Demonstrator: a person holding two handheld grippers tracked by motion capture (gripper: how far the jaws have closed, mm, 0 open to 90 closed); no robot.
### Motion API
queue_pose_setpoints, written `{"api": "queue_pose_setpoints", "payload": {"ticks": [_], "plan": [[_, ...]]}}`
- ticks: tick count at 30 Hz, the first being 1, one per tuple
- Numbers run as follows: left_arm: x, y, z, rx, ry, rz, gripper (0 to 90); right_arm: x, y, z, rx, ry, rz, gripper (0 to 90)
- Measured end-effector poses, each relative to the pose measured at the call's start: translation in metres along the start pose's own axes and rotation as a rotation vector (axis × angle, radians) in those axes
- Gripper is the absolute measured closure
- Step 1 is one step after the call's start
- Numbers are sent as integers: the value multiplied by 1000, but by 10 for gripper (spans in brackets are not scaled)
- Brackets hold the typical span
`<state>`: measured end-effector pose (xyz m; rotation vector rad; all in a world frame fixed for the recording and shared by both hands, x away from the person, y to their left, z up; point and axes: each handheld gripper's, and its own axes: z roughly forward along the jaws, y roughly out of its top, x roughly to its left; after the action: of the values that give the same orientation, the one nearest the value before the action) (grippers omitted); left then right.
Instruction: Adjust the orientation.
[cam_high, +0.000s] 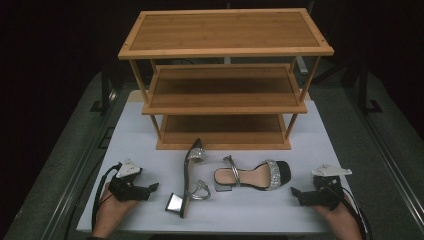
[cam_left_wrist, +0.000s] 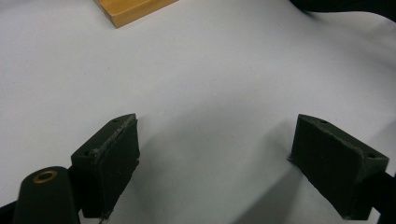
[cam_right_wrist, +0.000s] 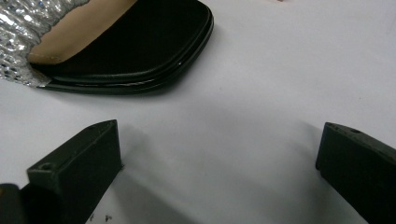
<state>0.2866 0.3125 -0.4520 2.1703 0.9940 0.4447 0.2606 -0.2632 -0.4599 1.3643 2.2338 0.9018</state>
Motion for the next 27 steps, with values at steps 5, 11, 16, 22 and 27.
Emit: {"api": "queue_pose_setpoints", "payload": {"ticks": [5, 11, 16, 22, 27], "plan": [[0, 0, 0, -1, -1, -3, 145, 0, 0, 0, -1, 0, -1, 0], [1, 1, -1, 3, -3, -8, 170, 0, 0, 0, 0, 0, -1, 0], [2, 2, -4, -6, -26, -14, 264, 0, 0, 0, -1, 0, 0, 0], [0, 10, -17, -62, -111, -38, 504, 0, 0, 0, -1, 0, -2, 0], [-8, 20, -27, -95, -190, -29, 709, 0, 0, 0, 0, 0, 0, 0]]}}
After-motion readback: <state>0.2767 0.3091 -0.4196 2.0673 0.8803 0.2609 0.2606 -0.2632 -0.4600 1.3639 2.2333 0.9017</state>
